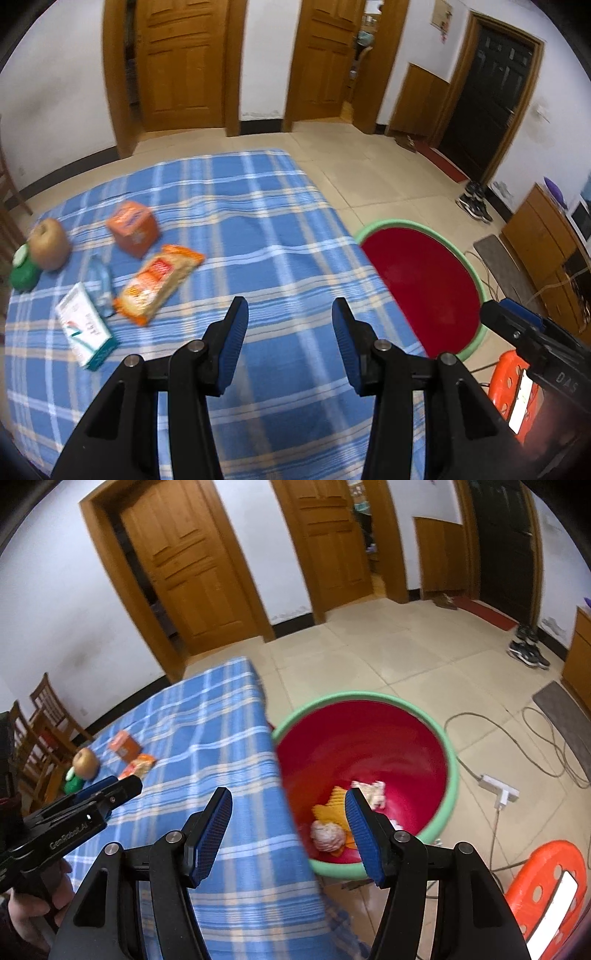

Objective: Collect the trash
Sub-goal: 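Move both open grippers back over the table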

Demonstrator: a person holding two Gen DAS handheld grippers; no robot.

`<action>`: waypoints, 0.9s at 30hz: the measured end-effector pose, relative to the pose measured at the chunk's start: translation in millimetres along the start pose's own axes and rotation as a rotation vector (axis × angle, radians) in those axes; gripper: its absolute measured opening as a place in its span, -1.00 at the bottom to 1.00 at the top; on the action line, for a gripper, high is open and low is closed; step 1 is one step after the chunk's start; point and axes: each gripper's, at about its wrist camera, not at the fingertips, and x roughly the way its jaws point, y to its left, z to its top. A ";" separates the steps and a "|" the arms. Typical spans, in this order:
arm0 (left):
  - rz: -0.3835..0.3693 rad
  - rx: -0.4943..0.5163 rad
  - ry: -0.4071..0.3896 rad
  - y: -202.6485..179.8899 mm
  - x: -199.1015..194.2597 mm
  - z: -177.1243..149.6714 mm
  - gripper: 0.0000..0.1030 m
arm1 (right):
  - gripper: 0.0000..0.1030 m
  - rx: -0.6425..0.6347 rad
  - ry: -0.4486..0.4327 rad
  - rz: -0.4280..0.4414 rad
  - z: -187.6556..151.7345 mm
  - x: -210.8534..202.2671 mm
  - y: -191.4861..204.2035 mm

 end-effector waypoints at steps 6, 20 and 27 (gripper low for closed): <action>0.057 -0.072 -0.030 42.7 -21.2 -7.4 -0.08 | 0.26 -0.061 0.009 0.059 0.4 1.3 37.1; 0.169 -0.253 -0.019 160.8 -24.8 -20.4 -0.07 | 0.26 -0.152 0.063 0.114 0.0 27.2 118.8; 0.181 -0.307 0.005 200.4 -4.4 -23.6 0.10 | 0.26 -0.173 0.091 0.098 -1.8 50.3 151.2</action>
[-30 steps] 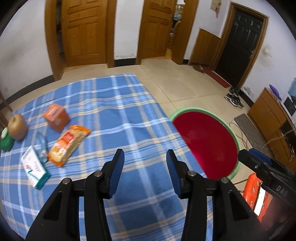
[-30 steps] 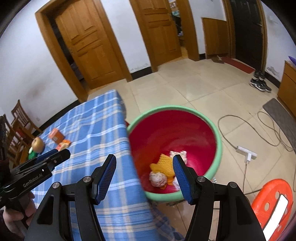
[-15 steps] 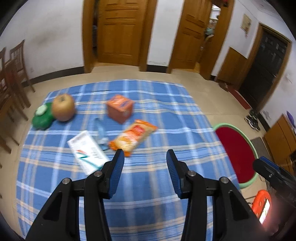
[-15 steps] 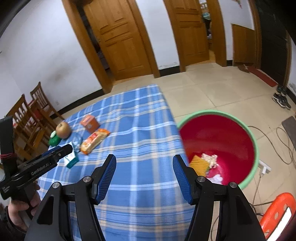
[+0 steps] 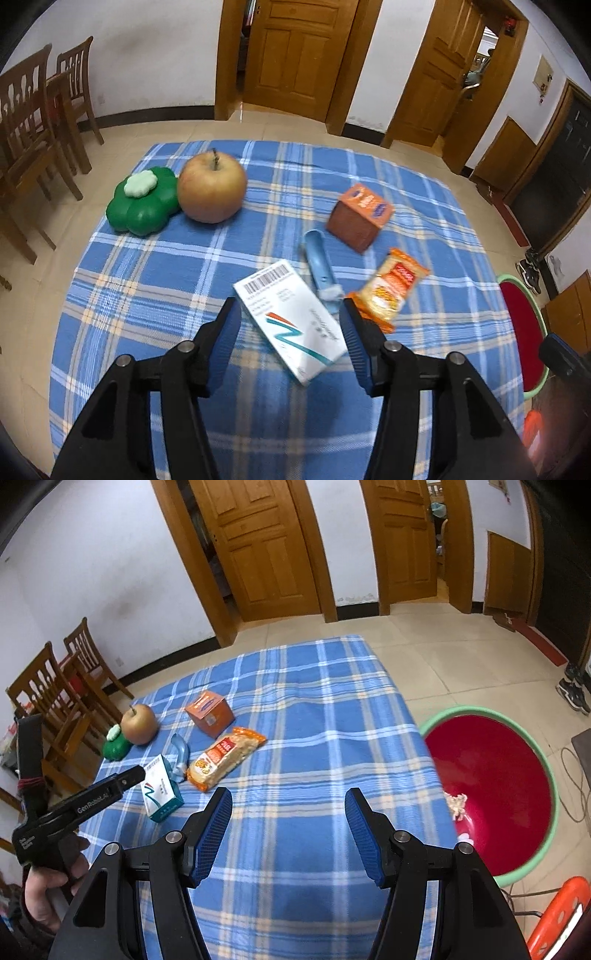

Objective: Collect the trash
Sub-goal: 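Move both open grippers back over the table, then reach the left gripper to the white medicine box while the right approaches the snack bag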

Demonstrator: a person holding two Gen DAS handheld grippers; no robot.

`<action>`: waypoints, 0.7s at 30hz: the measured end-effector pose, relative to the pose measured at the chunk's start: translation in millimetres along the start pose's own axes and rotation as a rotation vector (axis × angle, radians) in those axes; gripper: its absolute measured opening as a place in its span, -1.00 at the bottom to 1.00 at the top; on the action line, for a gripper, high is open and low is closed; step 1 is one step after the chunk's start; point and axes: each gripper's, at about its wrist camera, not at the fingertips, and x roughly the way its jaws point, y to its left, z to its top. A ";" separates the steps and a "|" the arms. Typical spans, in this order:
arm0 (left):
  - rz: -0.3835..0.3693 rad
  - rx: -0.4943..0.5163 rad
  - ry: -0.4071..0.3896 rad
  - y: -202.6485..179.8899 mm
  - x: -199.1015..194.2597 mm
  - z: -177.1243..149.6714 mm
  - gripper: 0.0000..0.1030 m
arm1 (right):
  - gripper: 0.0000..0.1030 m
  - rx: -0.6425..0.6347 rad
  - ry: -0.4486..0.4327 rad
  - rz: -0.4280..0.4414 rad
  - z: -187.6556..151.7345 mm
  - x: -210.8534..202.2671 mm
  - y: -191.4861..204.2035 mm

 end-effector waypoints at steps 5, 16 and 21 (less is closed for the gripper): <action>-0.034 -0.019 0.035 7.2 15.2 0.7 0.20 | 0.26 0.012 0.007 -0.015 3.4 18.5 14.3; -0.047 -0.017 0.095 0.0 39.2 -6.4 0.25 | 0.26 0.021 0.022 -0.036 11.9 44.1 33.3; -0.051 -0.035 0.095 1.5 41.8 -9.6 0.25 | 0.26 -0.001 0.045 -0.021 13.6 54.6 38.2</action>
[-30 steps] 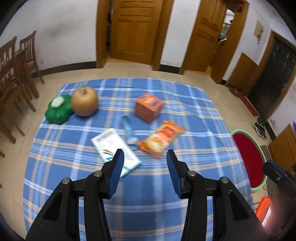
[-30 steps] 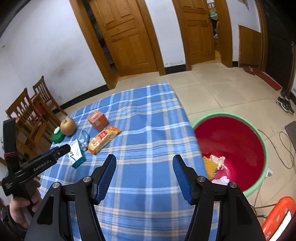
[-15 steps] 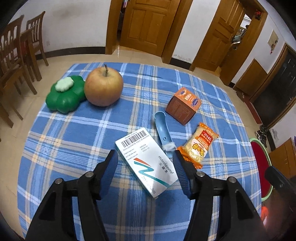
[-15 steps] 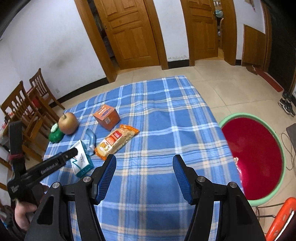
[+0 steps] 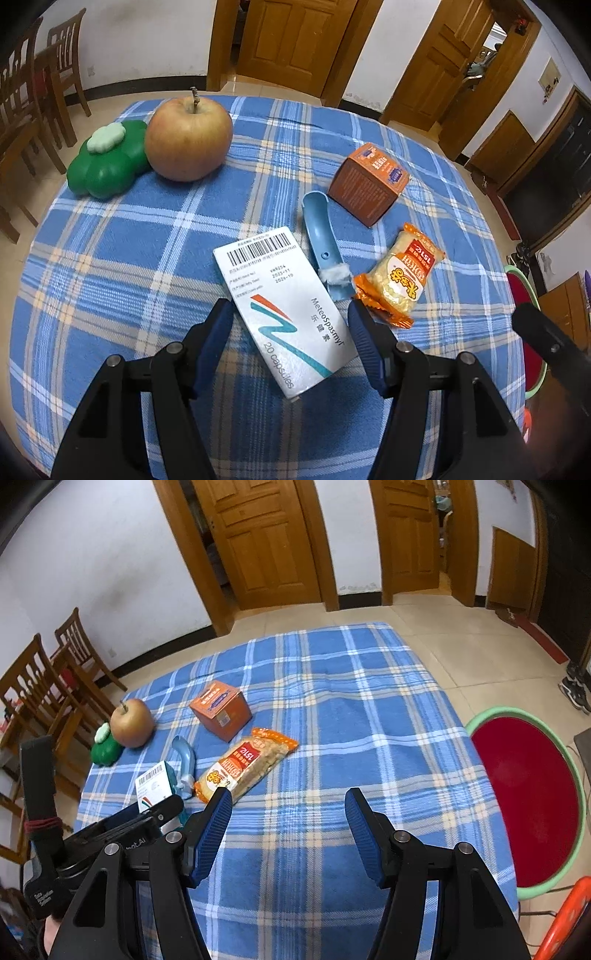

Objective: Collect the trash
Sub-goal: 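Reach the left gripper to the white medicine box while the right approaches the snack bag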

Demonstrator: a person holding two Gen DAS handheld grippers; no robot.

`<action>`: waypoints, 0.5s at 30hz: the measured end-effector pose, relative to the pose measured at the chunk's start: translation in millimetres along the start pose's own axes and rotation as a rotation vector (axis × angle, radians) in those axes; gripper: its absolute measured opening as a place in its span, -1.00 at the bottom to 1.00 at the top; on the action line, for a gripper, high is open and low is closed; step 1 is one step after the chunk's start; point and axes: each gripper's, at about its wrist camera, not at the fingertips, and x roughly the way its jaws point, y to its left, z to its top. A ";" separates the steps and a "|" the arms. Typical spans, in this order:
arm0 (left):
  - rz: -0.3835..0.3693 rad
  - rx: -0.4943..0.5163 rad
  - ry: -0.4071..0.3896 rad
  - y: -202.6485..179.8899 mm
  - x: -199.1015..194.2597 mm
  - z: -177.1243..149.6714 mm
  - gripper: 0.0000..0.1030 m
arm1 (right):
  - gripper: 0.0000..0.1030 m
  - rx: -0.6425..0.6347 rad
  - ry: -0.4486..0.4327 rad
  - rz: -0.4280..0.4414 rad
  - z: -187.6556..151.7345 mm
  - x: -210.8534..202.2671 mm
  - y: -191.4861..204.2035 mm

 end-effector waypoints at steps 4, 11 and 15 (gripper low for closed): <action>0.002 -0.007 -0.011 2.3 -2.8 -1.3 0.19 | 0.26 -0.016 0.016 0.021 2.2 7.0 2.5; 0.025 -0.041 -0.046 15.6 -15.5 -3.3 -0.24 | 0.26 -0.039 0.041 0.064 6.8 21.0 13.3; 0.029 -0.068 -0.057 27.7 -23.3 -2.4 -0.45 | 0.26 -0.035 0.067 0.097 7.9 34.7 23.4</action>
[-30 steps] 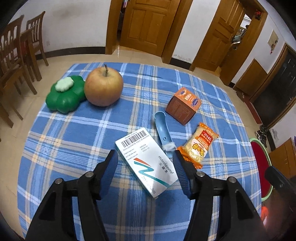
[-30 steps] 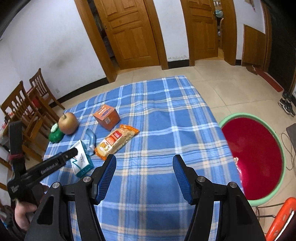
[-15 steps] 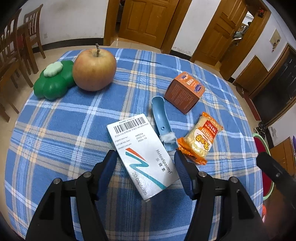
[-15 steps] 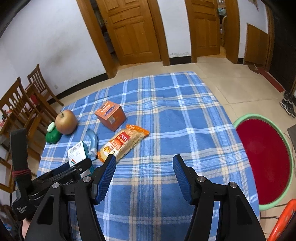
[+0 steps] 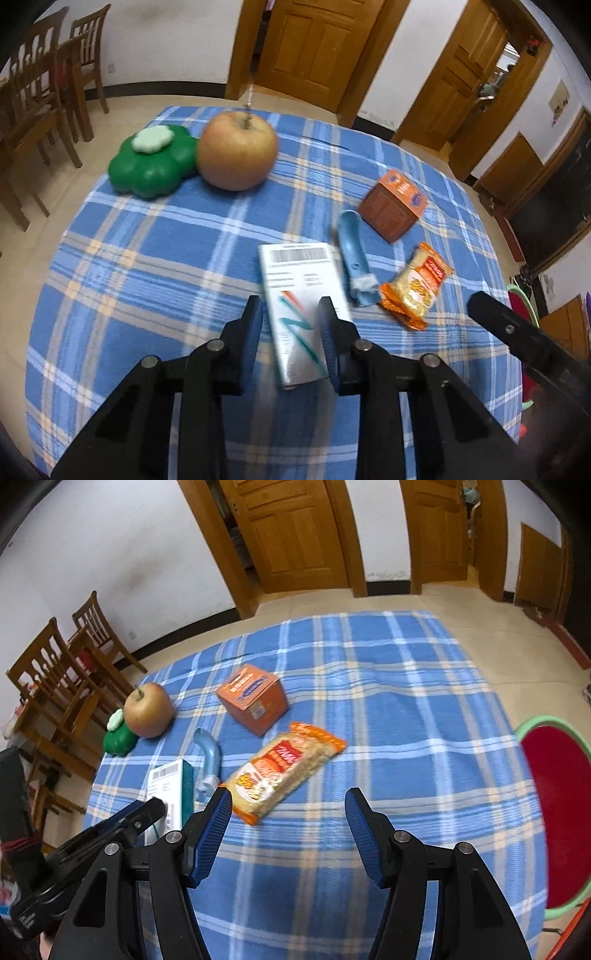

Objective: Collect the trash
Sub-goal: 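Reach the left gripper to the white medicine box while the right approaches the snack bag, then grasp the white medicine box with the left gripper while the right grasps the orange snack bag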

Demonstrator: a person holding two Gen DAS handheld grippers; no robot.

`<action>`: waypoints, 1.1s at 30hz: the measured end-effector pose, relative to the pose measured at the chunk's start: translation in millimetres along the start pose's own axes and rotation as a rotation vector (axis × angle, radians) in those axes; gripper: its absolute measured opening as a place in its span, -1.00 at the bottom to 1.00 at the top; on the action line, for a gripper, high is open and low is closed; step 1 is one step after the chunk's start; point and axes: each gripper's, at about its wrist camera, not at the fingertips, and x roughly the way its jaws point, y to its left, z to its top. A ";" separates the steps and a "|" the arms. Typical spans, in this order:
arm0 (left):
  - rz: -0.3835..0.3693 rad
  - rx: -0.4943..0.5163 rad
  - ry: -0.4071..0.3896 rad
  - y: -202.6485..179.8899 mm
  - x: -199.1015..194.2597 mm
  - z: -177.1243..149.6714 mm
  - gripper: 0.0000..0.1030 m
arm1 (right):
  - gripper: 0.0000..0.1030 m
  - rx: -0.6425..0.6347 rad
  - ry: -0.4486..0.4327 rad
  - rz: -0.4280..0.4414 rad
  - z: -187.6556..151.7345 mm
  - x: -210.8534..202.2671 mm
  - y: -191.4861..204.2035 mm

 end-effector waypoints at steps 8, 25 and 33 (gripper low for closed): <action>0.024 -0.028 0.000 15.2 -2.2 -1.7 -0.42 | 0.26 0.030 0.034 -0.002 5.1 27.9 12.7; 0.001 -0.049 0.023 12.6 3.4 -6.6 0.21 | 0.00 0.008 0.047 -0.036 5.6 52.7 17.8; -0.030 -0.014 0.035 -4.1 6.8 -9.6 0.21 | -0.14 -0.036 0.052 -0.010 -5.1 38.7 2.7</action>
